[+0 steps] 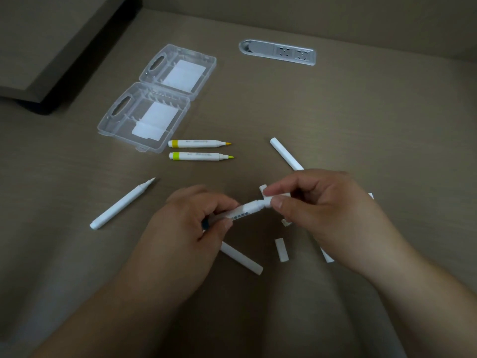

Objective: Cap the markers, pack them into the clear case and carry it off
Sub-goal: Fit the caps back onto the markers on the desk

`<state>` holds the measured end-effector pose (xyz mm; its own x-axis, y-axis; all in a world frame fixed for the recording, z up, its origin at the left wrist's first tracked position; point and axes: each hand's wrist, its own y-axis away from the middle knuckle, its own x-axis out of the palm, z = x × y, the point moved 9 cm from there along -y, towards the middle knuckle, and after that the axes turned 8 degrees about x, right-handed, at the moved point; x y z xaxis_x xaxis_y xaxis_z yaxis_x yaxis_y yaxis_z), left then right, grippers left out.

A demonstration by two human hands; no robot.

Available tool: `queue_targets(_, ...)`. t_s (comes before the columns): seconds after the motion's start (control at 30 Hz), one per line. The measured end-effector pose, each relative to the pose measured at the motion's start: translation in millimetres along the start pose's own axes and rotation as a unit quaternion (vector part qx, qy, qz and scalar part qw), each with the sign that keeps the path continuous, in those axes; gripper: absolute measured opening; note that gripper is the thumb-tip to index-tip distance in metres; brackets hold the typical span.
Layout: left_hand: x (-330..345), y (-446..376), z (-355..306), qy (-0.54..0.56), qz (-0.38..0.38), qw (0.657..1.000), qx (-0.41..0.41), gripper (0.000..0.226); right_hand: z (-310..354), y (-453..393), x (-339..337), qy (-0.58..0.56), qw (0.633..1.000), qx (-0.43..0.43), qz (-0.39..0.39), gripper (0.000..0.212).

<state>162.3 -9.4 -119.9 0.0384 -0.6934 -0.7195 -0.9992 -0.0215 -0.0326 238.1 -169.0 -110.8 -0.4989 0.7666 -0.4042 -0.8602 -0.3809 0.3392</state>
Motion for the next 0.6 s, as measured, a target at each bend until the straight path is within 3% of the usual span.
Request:
queue_targets(0.37, -5.7, 2.9, 0.0, -0.073, -0.005, 0.996, 0.043, 0.020, -13.3, -0.9, 19.2, -0.002, 1.000, 0.010, -0.005, 0.012)
queue_targets(0.5, -41.4, 0.6, 26.2, -0.079, -0.070, 0.993, -0.045, 0.038, -17.4, -4.0, 6.7, -0.023, 0.995, -0.001, -0.097, 0.011)
queue_targets(0.6, -68.4, 0.2, 59.4, -0.203, -0.094, 0.971, -0.088, 0.036, -17.2, -2.4, 8.9, 0.048, 0.988, -0.024, -0.147, 0.011)
